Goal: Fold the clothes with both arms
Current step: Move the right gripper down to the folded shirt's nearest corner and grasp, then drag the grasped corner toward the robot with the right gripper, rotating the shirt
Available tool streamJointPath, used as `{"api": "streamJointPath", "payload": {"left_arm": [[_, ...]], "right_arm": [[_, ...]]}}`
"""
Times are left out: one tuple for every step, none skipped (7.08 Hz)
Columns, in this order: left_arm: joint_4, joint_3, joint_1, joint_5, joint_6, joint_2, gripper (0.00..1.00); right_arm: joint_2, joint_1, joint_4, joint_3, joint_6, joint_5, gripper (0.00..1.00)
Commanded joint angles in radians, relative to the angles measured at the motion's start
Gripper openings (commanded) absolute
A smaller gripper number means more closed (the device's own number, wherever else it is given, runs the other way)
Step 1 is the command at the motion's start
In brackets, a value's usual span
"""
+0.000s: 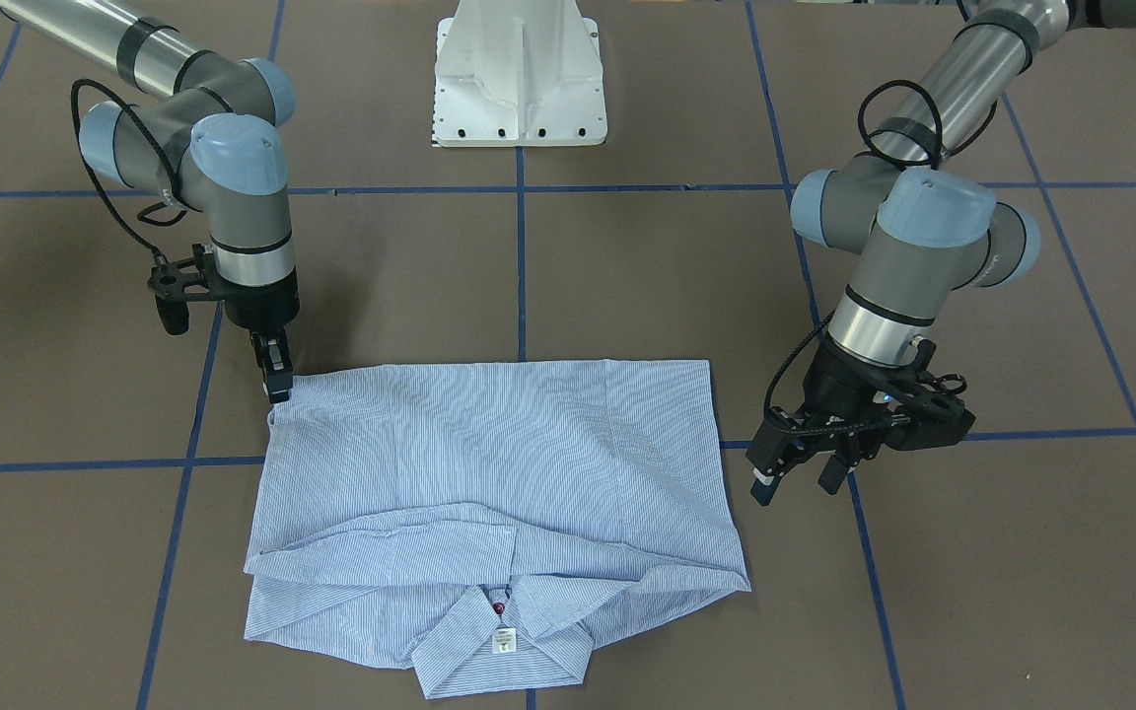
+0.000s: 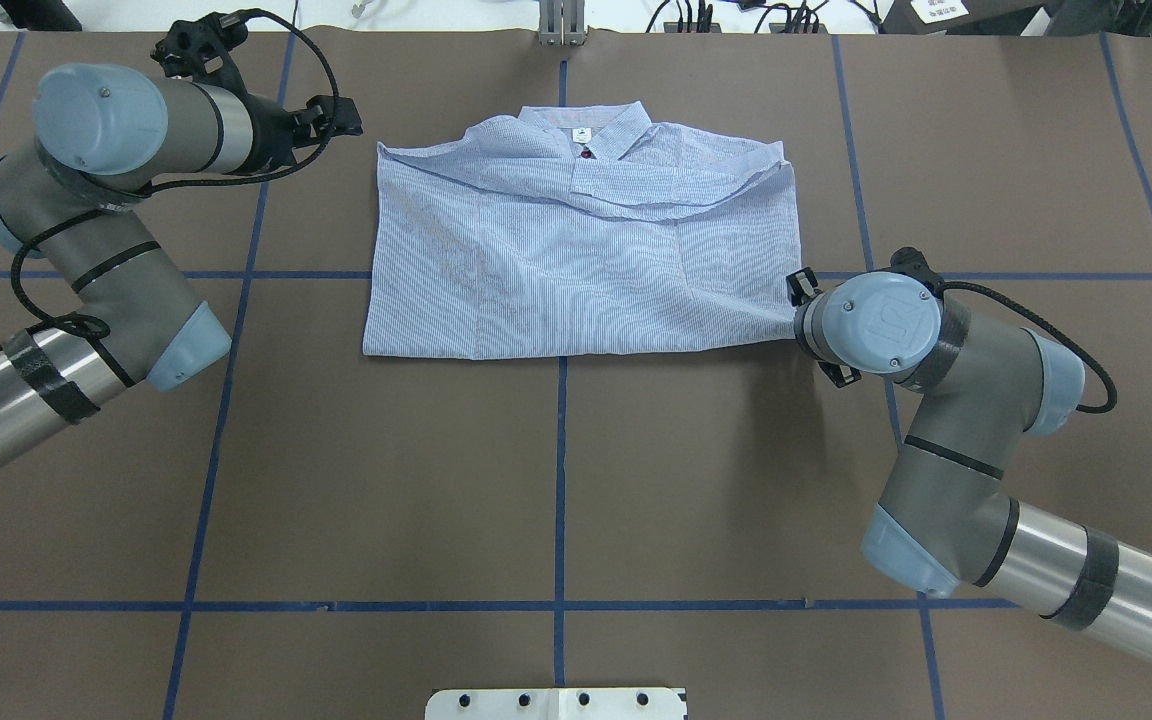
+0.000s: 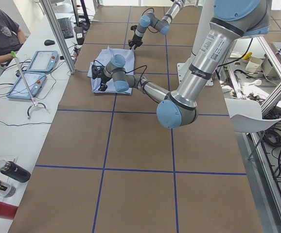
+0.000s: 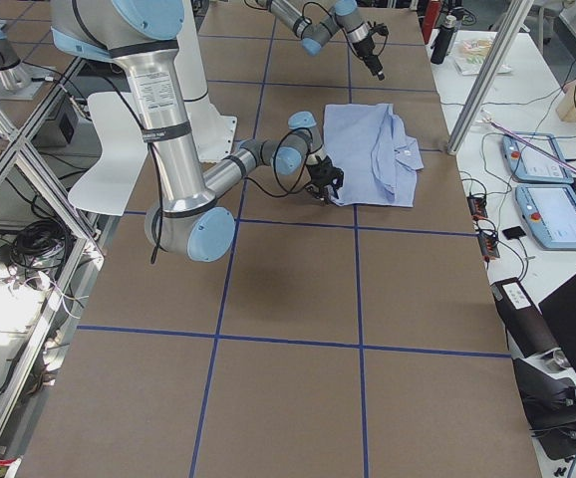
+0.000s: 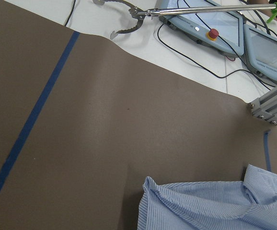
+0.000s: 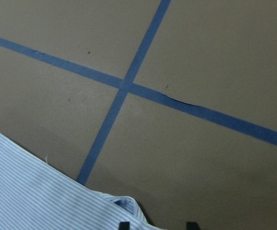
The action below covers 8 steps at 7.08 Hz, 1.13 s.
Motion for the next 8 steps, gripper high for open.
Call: {"api": "streamJointPath", "payload": {"left_arm": [[0.0,-0.001,0.0,0.0,-0.005,0.0,1.0],[0.0,-0.003,0.0,-0.002,-0.006,-0.002,1.0],[-0.002,-0.003,0.0,-0.003,-0.005,0.0,1.0],[-0.002,-0.027,0.002,-0.008,-0.002,0.002,1.0],[0.0,-0.079,0.011,-0.031,-0.002,0.003,1.0],[-0.002,-0.11,0.011,-0.099,-0.006,0.011,1.0],[-0.002,-0.147,0.021,-0.13,-0.012,0.014,1.0],[0.0,-0.18,0.056,-0.146,-0.038,0.02,1.0]], "right_arm": [[0.001,0.003,0.0,0.013,-0.008,0.016,0.0],[-0.008,0.005,-0.038,0.06,-0.01,0.023,0.0],[-0.022,-0.004,-0.14,0.144,-0.017,0.03,0.0],[-0.073,-0.061,-0.24,0.294,-0.022,0.073,0.0],[-0.112,-0.16,-0.319,0.405,-0.022,0.081,0.0],[-0.112,-0.25,-0.424,0.498,-0.02,0.13,0.0],[-0.111,-0.324,-0.513,0.581,-0.013,0.296,0.0],[-0.109,-0.434,-0.551,0.628,-0.002,0.391,0.0]]}}
